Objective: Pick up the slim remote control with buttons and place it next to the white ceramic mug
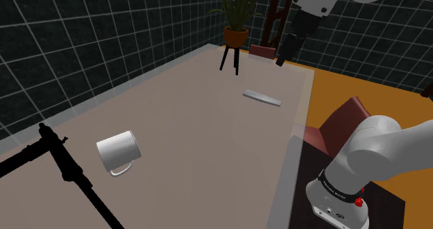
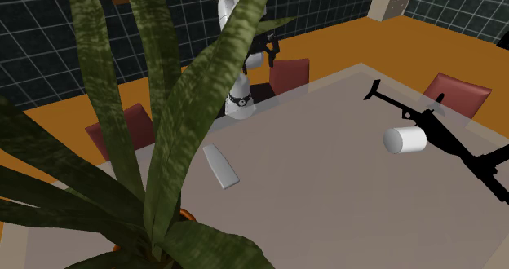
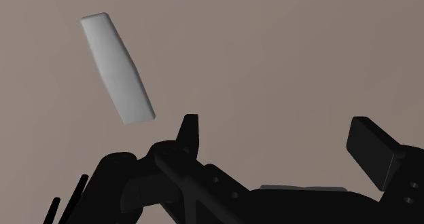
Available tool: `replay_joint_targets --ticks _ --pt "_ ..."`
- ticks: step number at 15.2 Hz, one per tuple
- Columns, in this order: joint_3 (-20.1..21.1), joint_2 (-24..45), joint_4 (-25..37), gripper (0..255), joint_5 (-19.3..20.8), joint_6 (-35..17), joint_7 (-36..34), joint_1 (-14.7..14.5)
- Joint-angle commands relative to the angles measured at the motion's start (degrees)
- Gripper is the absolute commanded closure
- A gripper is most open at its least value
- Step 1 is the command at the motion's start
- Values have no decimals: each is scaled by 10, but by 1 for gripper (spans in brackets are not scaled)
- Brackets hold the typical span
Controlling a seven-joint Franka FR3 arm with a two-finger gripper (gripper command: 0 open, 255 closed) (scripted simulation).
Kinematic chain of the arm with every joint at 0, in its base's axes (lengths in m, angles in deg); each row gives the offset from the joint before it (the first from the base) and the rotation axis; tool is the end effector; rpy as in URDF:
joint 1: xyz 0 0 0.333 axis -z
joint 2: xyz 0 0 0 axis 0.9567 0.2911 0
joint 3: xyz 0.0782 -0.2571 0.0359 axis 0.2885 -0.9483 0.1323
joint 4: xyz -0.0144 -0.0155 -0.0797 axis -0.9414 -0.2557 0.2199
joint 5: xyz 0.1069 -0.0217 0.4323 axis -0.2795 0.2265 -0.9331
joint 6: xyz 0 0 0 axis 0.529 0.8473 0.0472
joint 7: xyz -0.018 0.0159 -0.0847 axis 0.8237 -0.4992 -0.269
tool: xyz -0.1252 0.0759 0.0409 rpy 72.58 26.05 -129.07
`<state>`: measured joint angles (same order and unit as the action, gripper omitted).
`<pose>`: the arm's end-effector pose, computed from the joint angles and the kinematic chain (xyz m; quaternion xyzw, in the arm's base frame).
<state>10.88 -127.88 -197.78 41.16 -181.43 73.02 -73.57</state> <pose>0.4102 -0.0015 0.5521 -0.9939 -0.0540 -0.0872 0.0414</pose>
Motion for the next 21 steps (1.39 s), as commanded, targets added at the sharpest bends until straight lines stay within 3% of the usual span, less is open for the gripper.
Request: replay_joint_targets --ticks 1,11,21 --pt "0 0 0 0 0 0 0 0" --pt "-76 74 -96 0 41 -161 104 18" --pt "-161 233 -113 0 48 -330 218 22"
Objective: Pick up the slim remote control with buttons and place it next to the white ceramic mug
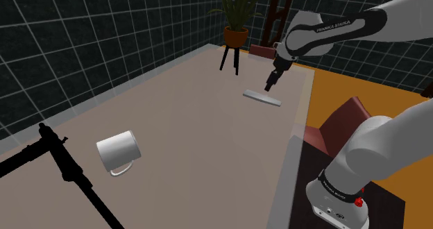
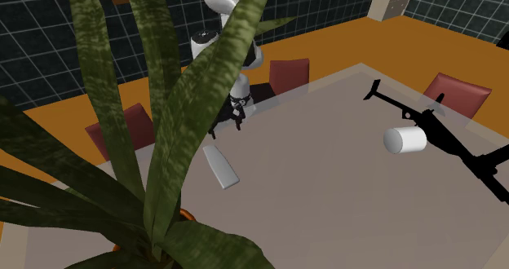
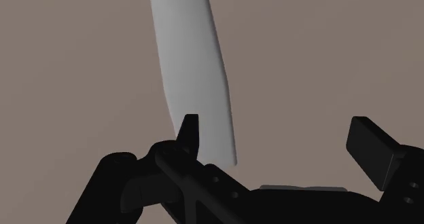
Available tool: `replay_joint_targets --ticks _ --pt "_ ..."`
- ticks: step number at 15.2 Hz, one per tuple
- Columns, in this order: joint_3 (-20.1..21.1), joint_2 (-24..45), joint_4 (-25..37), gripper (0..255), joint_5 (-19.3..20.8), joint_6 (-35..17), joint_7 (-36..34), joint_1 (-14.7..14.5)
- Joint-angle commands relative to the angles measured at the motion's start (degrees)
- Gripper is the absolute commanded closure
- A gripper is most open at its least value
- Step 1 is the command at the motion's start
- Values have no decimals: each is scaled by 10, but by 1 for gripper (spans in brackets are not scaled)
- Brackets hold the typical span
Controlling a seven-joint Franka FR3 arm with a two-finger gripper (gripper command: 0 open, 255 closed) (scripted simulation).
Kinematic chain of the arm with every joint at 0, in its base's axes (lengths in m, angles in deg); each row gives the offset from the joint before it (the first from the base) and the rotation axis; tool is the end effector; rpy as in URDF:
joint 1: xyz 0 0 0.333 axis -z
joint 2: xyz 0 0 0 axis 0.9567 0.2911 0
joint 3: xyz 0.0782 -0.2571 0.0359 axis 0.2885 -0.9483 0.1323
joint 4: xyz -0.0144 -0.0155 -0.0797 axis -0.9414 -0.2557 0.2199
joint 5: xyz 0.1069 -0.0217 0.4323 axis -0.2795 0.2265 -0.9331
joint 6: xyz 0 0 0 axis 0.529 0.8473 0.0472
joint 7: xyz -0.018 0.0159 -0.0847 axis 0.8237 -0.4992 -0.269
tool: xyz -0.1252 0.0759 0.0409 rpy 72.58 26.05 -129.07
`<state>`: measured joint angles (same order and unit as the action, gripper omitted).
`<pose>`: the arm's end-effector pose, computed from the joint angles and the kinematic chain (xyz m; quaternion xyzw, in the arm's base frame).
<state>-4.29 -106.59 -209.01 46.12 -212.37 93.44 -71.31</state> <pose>0.4716 -0.1481 0.3231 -0.9925 -0.0902 -0.0782 0.0258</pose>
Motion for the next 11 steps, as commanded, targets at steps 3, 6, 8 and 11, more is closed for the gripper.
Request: replay_joint_targets --ticks 3,6,8,11 --pt "-36 81 10 0 -17 -68 56 -5" --pt "-57 140 26 0 -42 -105 100 -11" --pt "-59 153 22 0 -51 -122 106 -13" --pt "-61 174 17 0 -65 -146 116 -18"
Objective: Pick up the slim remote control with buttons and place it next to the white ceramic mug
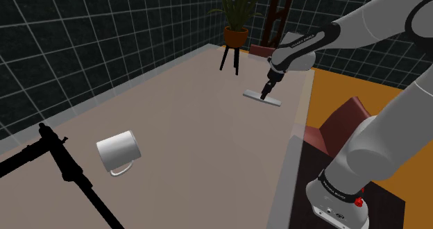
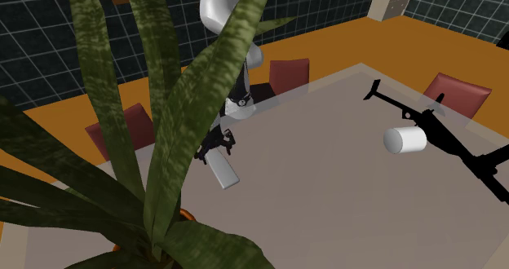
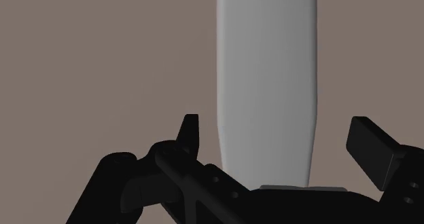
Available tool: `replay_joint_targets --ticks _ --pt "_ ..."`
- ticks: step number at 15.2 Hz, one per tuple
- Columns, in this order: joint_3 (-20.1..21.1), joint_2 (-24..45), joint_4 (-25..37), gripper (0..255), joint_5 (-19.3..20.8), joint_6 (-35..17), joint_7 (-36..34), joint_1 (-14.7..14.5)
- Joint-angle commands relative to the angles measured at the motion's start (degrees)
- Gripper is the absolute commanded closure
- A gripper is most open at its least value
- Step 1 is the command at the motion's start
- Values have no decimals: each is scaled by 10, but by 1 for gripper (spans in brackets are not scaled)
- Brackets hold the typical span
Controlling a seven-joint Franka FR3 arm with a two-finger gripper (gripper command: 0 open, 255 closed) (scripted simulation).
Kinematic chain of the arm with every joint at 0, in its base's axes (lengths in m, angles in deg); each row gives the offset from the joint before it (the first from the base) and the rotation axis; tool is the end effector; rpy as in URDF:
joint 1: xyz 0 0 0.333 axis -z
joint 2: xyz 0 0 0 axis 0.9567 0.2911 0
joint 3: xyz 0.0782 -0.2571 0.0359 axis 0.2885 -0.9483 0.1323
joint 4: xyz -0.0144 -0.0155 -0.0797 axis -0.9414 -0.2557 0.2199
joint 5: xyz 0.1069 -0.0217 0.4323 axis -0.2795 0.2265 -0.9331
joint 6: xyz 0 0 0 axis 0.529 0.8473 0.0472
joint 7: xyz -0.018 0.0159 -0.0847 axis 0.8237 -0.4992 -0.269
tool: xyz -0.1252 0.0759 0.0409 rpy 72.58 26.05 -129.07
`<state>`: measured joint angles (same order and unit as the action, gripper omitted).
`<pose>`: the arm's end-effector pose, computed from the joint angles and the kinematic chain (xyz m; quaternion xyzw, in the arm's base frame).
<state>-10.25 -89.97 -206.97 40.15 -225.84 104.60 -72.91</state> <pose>0.4840 -0.1972 0.2212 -0.9916 -0.1035 -0.0754 0.0194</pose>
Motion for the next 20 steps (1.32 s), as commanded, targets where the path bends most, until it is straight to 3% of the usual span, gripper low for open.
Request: replay_joint_targets --ticks 1,10,11,20 --pt "-2 15 -5 0 -11 -19 9 -3" --pt "-2 27 -7 0 -20 -31 15 -5" --pt "-2 27 -7 255 -20 -31 15 -5" --pt "-2 27 -7 255 -21 -31 15 -5"
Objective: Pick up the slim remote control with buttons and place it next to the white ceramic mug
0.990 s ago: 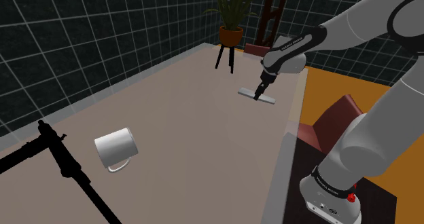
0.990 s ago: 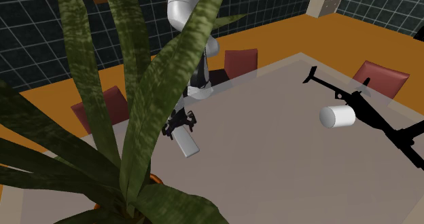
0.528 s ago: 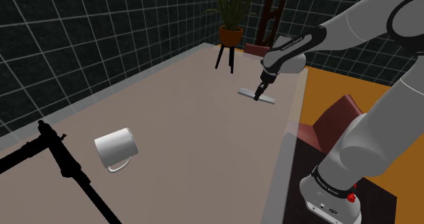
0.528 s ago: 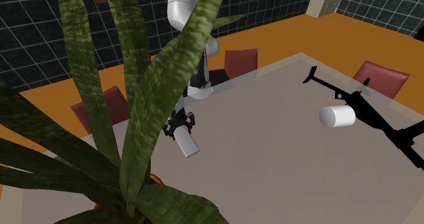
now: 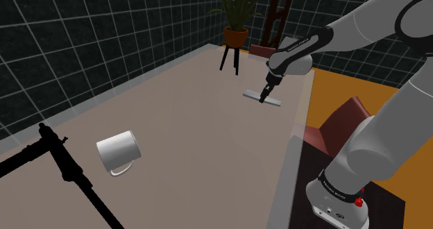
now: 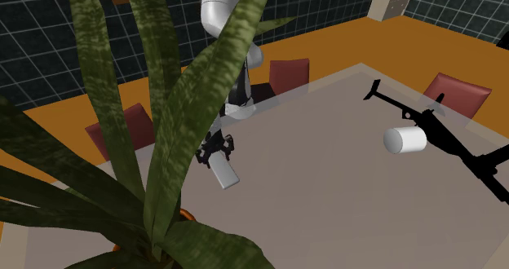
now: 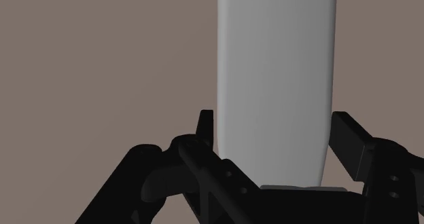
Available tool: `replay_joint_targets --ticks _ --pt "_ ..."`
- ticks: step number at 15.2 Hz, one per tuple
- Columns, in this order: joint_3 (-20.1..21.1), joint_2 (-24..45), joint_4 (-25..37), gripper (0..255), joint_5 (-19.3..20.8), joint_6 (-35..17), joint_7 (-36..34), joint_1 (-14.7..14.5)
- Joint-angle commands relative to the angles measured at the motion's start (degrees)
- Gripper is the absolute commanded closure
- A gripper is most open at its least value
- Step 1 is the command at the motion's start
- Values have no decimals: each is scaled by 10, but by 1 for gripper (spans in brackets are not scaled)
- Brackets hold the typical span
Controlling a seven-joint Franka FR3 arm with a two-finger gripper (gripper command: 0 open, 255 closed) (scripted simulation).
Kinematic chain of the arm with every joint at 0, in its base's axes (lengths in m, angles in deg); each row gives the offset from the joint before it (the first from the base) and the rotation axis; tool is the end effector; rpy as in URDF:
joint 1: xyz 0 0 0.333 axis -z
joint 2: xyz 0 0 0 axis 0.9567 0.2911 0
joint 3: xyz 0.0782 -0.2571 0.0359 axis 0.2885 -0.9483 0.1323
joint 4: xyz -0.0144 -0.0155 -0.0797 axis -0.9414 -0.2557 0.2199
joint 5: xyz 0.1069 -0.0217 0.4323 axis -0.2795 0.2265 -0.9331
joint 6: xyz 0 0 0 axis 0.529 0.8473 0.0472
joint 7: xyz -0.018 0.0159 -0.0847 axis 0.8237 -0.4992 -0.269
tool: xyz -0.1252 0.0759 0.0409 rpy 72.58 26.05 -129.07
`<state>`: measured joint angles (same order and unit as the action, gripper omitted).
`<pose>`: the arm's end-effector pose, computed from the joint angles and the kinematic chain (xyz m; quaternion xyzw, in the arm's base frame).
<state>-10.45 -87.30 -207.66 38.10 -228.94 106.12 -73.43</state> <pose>0.4819 -0.1957 0.1987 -0.9916 -0.1036 -0.0754 0.0192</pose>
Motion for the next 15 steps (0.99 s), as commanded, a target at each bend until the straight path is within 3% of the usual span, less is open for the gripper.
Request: replay_joint_targets --ticks 1,15 --pt "1 -6 2 255 5 8 -5 1" --pt "13 -80 50 255 54 122 -49 12"
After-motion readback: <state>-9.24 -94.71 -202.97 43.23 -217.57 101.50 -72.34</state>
